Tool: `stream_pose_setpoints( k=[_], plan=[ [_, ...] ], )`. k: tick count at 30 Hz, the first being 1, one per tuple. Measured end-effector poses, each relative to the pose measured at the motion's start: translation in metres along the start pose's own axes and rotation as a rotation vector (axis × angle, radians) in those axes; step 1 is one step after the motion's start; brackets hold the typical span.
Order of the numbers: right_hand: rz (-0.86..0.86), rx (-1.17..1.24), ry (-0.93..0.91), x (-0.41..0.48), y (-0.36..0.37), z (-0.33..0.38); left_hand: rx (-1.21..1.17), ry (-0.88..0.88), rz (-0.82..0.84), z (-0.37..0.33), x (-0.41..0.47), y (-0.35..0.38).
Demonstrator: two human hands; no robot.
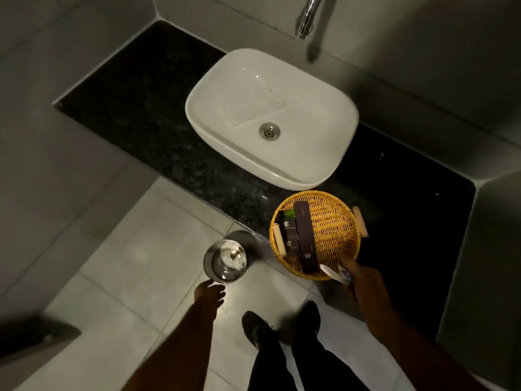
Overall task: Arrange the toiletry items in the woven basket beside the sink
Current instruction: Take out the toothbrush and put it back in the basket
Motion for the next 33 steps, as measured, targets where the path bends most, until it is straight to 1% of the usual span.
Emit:
stream_pose_setpoints(
  k=[2, 4, 6, 7, 8, 10, 13, 14, 16, 17, 19, 20, 22, 24, 25, 27, 29, 30, 33],
  plan=[
    [0.059, -0.032, -0.028, 0.003, 0.014, 0.008, 0.054, 0.094, -0.060, -0.006, -0.022, -0.008],
    [0.039, -0.065, -0.051, 0.005, 0.015, 0.017, 0.139, 0.248, -0.173, -0.030, -0.048, -0.015],
    [0.027, -0.157, -0.094, 0.006, 0.014, 0.029, 0.202, 0.450, -0.307, -0.069, -0.082, -0.014],
    [0.038, -0.239, -0.118, 0.005, 0.013, 0.036, 0.233, 0.560, -0.346, -0.090, -0.103, -0.008],
    [0.047, -0.332, -0.143, 0.005, 0.012, 0.044, 0.270, 0.676, -0.346, -0.110, -0.126, 0.003],
    [0.046, -0.486, -0.179, 0.005, 0.009, 0.056, 0.399, 0.937, -0.271, -0.144, -0.174, 0.040],
    [0.026, -0.606, -0.251, 0.004, 0.003, 0.080, 0.667, 1.299, -0.001, -0.159, -0.248, 0.124],
    [0.035, -0.639, -0.281, 0.004, 0.002, 0.088, 0.792, 1.400, 0.057, -0.158, -0.268, 0.150],
    [0.064, -0.699, -0.296, 0.011, 0.000, 0.097, 1.100, 1.553, 0.078, -0.151, -0.293, 0.191],
    [0.070, -0.678, -0.260, 0.018, -0.005, 0.098, 1.255, 1.573, 0.059, -0.149, -0.296, 0.207],
    [0.093, -0.536, -0.169, 0.033, -0.016, 0.097, 1.435, 1.510, 0.020, -0.152, -0.290, 0.226],
    [0.110, -0.464, -0.144, 0.038, -0.018, 0.097, 1.451, 1.437, 0.036, -0.154, -0.283, 0.228],
    [0.159, -0.352, -0.105, 0.046, -0.024, 0.099, 1.386, 1.255, 0.153, -0.155, -0.270, 0.235],
    [0.231, -0.250, -0.057, 0.052, -0.027, 0.098, 1.346, 1.104, 0.221, -0.156, -0.255, 0.237],
    [0.270, -0.180, -0.018, 0.053, -0.027, 0.097, 1.346, 1.043, 0.243, -0.156, -0.246, 0.235],
    [0.348, -0.016, 0.079, 0.056, -0.028, 0.092, 1.322, 0.973, 0.275, -0.159, -0.231, 0.234],
    [0.428, 0.095, 0.169, 0.059, -0.027, 0.088, 1.182, 0.852, 0.303, -0.160, -0.226, 0.233],
    [0.454, 0.107, 0.192, 0.060, -0.026, 0.086, 1.099, 0.814, 0.320, -0.159, -0.224, 0.232],
    [0.469, 0.110, 0.193, 0.068, -0.025, 0.082, 0.831, 0.660, 0.424, -0.157, -0.226, 0.230]
  ],
)
Point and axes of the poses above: each hand's wrist, its own x-axis towards the middle knuckle, its own y-axis out of the palm, z = x × y, the point moved 8 cm from there along x, towards the middle knuckle, and after that the axes turned 15 degrees about x, right-handed, at the moved point
